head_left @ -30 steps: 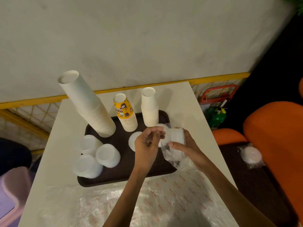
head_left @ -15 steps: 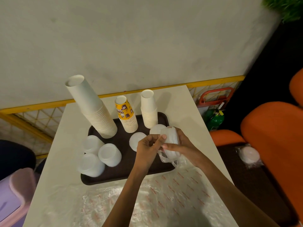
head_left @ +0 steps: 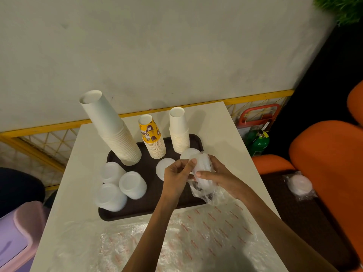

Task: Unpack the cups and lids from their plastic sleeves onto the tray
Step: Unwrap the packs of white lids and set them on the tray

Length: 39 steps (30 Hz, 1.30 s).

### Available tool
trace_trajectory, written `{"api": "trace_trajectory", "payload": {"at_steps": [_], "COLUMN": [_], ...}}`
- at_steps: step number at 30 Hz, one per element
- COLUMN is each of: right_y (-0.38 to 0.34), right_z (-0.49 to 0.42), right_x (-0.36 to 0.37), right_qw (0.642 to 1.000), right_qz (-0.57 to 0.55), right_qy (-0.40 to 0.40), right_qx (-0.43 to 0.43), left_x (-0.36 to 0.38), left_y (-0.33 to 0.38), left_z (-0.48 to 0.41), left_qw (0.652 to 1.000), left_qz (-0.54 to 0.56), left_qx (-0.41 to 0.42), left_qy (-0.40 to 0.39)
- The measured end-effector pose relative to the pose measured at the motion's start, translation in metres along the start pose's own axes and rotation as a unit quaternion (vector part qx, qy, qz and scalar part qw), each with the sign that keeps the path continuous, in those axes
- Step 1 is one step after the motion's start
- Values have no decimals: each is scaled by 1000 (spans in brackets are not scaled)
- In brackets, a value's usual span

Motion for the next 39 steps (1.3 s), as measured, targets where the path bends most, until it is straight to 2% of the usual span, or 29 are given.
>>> {"api": "trace_trajectory", "payload": {"at_steps": [3,7,13,19,23,26,29,32,36,39], "right_y": [5,9,13,16,14,15,21,28,38,41], "right_z": [-4,-10,-14,-21,-23,-27,-29,-34,-37,-40], "right_x": [5,4,7,6,6,10,9,11,1,-9], "right_qw": [999,999,1000,993,986,991,982,982,986,987], "right_qz": [-29,30,20,103,152,124,172,170,138,112], "right_qy": [-25,13,8,46,62,46,60,62,71,95], "right_qx": [-3,21,19,32,38,30,39,48,58,59], "left_x": [-3,-12,-23,-24,-28,-34,-36,-39,-60,-85], "left_y": [-1,-7,-17,-25,-29,-33,-35,-35,-33,-38], "left_z": [0,-2,-3,-1,-3,-6,-9,-15,-26,-42], "left_qw": [1000,999,998,995,995,993,989,986,986,980], "left_qz": [2,-1,-2,14,-11,-34,-92,-117,-71,-1], "left_qx": [-5,-24,-61,-98,-96,-102,-107,-107,-110,-110], "left_qy": [10,24,26,31,23,38,46,57,101,165]}}
Point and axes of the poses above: each hand's wrist, its own z-axis away from the middle knuckle, its own x-axis out of the palm, y = z × x, the point moved 8 cm from there along -z, towards the middle knuckle, and after that the axes turned 10 degrees about z, right-handed, at the moved point
